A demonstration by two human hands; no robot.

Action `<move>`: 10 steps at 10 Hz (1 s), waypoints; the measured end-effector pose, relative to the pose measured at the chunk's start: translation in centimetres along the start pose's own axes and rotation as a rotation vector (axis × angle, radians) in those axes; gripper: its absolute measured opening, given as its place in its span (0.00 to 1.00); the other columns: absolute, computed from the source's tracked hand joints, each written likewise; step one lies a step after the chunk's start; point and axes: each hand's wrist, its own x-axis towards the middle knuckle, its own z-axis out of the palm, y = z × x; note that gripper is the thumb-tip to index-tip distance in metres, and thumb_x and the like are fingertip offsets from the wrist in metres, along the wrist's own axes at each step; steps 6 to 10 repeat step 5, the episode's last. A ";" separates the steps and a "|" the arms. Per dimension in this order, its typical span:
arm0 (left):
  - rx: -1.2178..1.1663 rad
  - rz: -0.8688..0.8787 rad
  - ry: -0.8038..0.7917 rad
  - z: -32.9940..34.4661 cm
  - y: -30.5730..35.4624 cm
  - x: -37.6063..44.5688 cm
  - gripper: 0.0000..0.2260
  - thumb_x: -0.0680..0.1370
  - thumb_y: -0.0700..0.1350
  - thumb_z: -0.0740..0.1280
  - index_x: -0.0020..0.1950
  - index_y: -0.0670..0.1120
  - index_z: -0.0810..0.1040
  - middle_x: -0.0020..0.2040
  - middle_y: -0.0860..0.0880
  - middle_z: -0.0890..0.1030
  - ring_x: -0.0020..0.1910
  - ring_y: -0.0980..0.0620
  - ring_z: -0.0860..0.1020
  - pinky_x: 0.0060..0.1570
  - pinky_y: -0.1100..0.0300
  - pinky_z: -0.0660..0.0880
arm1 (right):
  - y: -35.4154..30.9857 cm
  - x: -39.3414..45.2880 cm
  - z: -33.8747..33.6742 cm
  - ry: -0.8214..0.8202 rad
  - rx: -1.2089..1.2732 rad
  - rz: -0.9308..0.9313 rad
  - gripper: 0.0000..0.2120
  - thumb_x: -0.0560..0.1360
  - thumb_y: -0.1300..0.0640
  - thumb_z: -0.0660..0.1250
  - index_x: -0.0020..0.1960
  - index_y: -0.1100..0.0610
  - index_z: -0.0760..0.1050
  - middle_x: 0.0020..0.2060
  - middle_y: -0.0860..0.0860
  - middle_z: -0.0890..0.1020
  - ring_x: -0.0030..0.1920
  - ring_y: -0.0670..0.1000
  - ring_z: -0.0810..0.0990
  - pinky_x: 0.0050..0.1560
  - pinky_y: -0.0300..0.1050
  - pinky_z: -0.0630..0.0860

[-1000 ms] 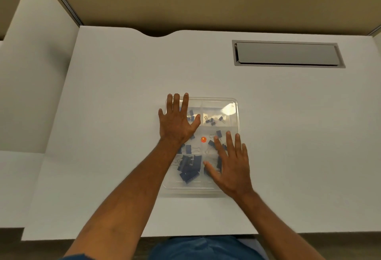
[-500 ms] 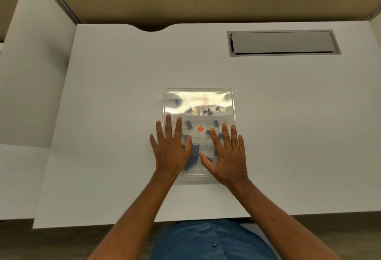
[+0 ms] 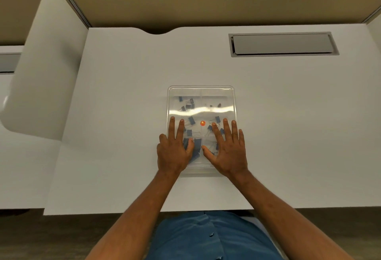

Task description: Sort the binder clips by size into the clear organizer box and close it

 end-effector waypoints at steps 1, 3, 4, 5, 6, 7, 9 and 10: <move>0.001 0.006 0.006 0.3 0.0 0.1 0.34 0.79 0.66 0.52 0.81 0.52 0.52 0.82 0.46 0.51 0.72 0.38 0.67 0.61 0.41 0.75 | 0.1 0.1 0.0 0.009 0.052 0.009 0.41 0.76 0.28 0.56 0.82 0.47 0.54 0.82 0.53 0.52 0.82 0.56 0.45 0.80 0.60 0.48; 0.063 0.051 0.000 -0.4 0.1 0.5 0.35 0.79 0.67 0.50 0.81 0.49 0.54 0.82 0.43 0.52 0.80 0.40 0.52 0.74 0.35 0.53 | 0.7 0.4 -0.4 0.069 0.174 0.042 0.35 0.77 0.33 0.60 0.77 0.52 0.64 0.78 0.53 0.64 0.79 0.55 0.58 0.77 0.60 0.59; 0.016 0.073 0.007 -1.1 0.2 1.2 0.35 0.80 0.65 0.53 0.81 0.49 0.53 0.82 0.44 0.51 0.80 0.42 0.51 0.76 0.38 0.50 | 0.9 0.9 -0.9 0.095 0.151 0.029 0.33 0.79 0.34 0.58 0.77 0.53 0.64 0.78 0.54 0.64 0.79 0.56 0.59 0.78 0.60 0.58; -0.038 0.118 0.005 -1.4 -0.2 2.5 0.33 0.81 0.63 0.53 0.81 0.47 0.53 0.82 0.45 0.52 0.80 0.43 0.52 0.77 0.41 0.52 | 1.6 2.2 -1.3 0.098 0.105 -0.005 0.35 0.80 0.33 0.51 0.79 0.54 0.61 0.80 0.54 0.61 0.80 0.57 0.57 0.79 0.59 0.55; -0.038 0.118 0.005 -1.4 -0.2 2.5 0.33 0.81 0.63 0.53 0.81 0.47 0.53 0.82 0.45 0.52 0.80 0.43 0.52 0.77 0.41 0.52 | 1.6 2.2 -1.3 0.098 0.105 -0.005 0.35 0.80 0.33 0.51 0.79 0.54 0.61 0.80 0.54 0.61 0.80 0.57 0.57 0.79 0.59 0.55; -0.038 0.118 0.005 -1.4 -0.2 2.5 0.33 0.81 0.63 0.53 0.81 0.47 0.53 0.82 0.45 0.52 0.80 0.43 0.52 0.77 0.41 0.52 | 1.6 2.2 -1.3 0.098 0.105 -0.005 0.35 0.80 0.33 0.51 0.79 0.54 0.61 0.80 0.54 0.61 0.80 0.57 0.57 0.79 0.59 0.55; -0.038 0.118 0.005 -1.4 -0.2 2.5 0.33 0.81 0.63 0.53 0.81 0.47 0.53 0.82 0.45 0.52 0.80 0.43 0.52 0.77 0.41 0.52 | 1.6 2.2 -1.3 0.098 0.105 -0.005 0.35 0.80 0.33 0.51 0.79 0.54 0.61 0.80 0.54 0.61 0.80 0.57 0.57 0.79 0.59 0.55; -0.038 0.118 0.005 -1.4 -0.2 2.5 0.33 0.81 0.63 0.53 0.81 0.47 0.53 0.82 0.45 0.52 0.80 0.43 0.52 0.77 0.41 0.52 | 1.6 2.2 -1.3 0.098 0.105 -0.005 0.35 0.80 0.33 0.51 0.79 0.54 0.61 0.80 0.54 0.61 0.80 0.57 0.57 0.79 0.59 0.55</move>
